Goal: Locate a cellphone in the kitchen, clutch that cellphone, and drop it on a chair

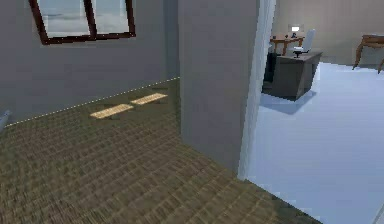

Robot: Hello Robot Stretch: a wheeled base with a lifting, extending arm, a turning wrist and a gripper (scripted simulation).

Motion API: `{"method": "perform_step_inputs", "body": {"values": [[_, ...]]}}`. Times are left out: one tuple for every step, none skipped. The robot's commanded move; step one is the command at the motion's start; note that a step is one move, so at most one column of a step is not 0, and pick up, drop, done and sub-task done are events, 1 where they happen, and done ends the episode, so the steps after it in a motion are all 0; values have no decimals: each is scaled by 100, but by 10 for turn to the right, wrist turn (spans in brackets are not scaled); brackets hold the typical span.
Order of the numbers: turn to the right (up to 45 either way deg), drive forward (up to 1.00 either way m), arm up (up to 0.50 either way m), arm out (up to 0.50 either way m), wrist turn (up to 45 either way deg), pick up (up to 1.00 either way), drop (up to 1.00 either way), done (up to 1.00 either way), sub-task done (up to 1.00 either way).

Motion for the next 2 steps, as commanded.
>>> {"method": "perform_step_inputs", "body": {"values": [[90, 0, 0, 0, 0, 0, 0, 0, 0], [0, 20, 0, 0, 0, 0, 0, 0, 0]]}}
